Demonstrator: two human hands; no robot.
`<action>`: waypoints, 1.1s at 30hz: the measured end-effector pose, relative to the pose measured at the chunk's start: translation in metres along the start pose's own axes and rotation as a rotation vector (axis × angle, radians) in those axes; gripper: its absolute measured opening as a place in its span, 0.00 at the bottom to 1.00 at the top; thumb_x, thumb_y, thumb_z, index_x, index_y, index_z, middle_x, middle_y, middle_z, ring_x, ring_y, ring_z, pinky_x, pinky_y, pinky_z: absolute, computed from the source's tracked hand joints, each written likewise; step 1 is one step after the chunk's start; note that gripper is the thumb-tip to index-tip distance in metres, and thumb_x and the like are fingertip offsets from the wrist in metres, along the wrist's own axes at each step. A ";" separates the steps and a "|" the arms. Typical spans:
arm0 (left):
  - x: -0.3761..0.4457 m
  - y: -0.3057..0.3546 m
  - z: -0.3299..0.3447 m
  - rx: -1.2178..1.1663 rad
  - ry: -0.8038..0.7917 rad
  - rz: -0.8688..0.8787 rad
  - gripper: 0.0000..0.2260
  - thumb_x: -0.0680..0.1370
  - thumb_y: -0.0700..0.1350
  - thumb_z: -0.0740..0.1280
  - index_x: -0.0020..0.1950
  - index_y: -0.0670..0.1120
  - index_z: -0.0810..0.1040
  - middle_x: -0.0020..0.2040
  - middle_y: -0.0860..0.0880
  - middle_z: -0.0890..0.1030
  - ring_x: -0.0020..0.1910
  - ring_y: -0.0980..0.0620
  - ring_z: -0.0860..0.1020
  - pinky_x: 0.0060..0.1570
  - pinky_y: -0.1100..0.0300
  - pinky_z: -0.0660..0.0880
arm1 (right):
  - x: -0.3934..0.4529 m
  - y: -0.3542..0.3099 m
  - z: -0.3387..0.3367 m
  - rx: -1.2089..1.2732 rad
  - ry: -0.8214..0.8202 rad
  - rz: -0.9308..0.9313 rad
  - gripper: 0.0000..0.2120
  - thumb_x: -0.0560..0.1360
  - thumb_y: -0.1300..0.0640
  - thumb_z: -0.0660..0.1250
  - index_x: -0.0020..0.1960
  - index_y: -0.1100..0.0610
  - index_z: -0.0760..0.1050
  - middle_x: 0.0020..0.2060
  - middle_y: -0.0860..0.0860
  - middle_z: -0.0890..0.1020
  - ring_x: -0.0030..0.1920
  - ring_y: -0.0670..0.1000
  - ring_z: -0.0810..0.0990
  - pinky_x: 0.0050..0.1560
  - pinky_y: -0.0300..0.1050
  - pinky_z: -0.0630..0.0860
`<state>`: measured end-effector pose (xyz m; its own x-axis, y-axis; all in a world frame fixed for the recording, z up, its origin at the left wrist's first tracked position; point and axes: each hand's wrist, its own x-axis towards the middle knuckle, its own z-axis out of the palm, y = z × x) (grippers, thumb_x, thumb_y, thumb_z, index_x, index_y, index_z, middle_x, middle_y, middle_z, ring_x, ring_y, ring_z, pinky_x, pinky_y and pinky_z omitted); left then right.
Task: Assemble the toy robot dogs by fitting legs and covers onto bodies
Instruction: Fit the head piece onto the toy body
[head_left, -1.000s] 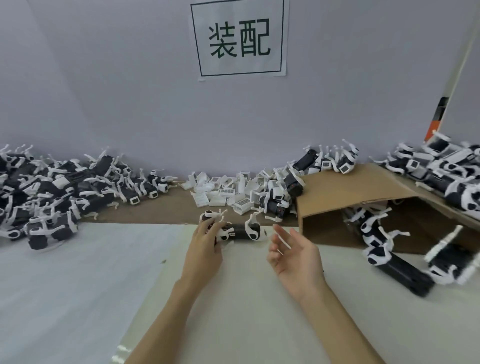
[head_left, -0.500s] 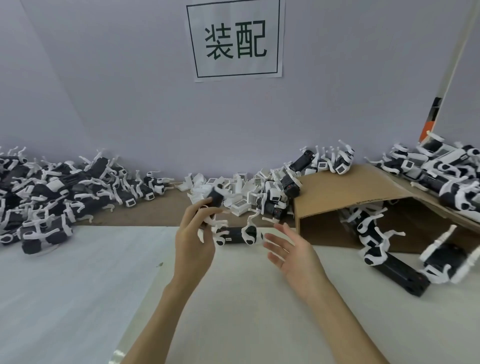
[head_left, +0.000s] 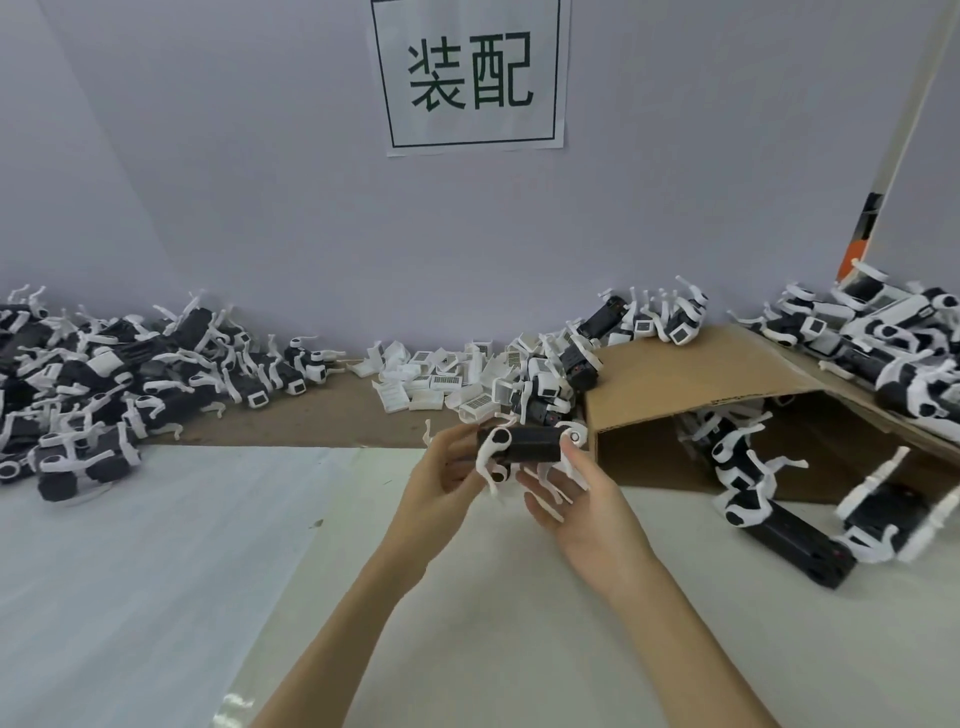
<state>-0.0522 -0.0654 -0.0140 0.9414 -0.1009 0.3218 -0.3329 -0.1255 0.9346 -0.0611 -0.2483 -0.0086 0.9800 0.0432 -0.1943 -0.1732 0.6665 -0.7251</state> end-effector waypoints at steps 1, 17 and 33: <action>0.001 0.001 0.001 -0.100 0.018 -0.107 0.12 0.87 0.42 0.65 0.69 0.50 0.80 0.62 0.48 0.86 0.60 0.47 0.84 0.57 0.59 0.81 | 0.000 0.001 0.001 0.010 -0.008 -0.005 0.23 0.76 0.49 0.74 0.67 0.58 0.79 0.53 0.57 0.86 0.58 0.56 0.86 0.54 0.49 0.80; 0.003 0.003 -0.001 -0.145 0.004 -0.252 0.26 0.74 0.68 0.74 0.59 0.48 0.86 0.50 0.43 0.87 0.46 0.42 0.87 0.55 0.47 0.85 | -0.005 0.001 0.001 -0.403 0.002 -0.079 0.30 0.63 0.32 0.76 0.56 0.51 0.81 0.56 0.54 0.87 0.60 0.51 0.85 0.61 0.52 0.82; 0.004 -0.007 -0.035 -0.042 -0.398 -0.007 0.35 0.82 0.46 0.73 0.82 0.67 0.62 0.81 0.62 0.66 0.82 0.60 0.62 0.75 0.48 0.67 | -0.005 -0.012 -0.001 -0.336 -0.085 -0.089 0.13 0.83 0.55 0.64 0.63 0.53 0.83 0.63 0.59 0.83 0.61 0.59 0.84 0.54 0.54 0.82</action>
<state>-0.0445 -0.0308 -0.0145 0.8464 -0.4757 0.2395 -0.3165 -0.0874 0.9446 -0.0642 -0.2573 -0.0001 0.9949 0.0669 -0.0753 -0.0955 0.3893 -0.9161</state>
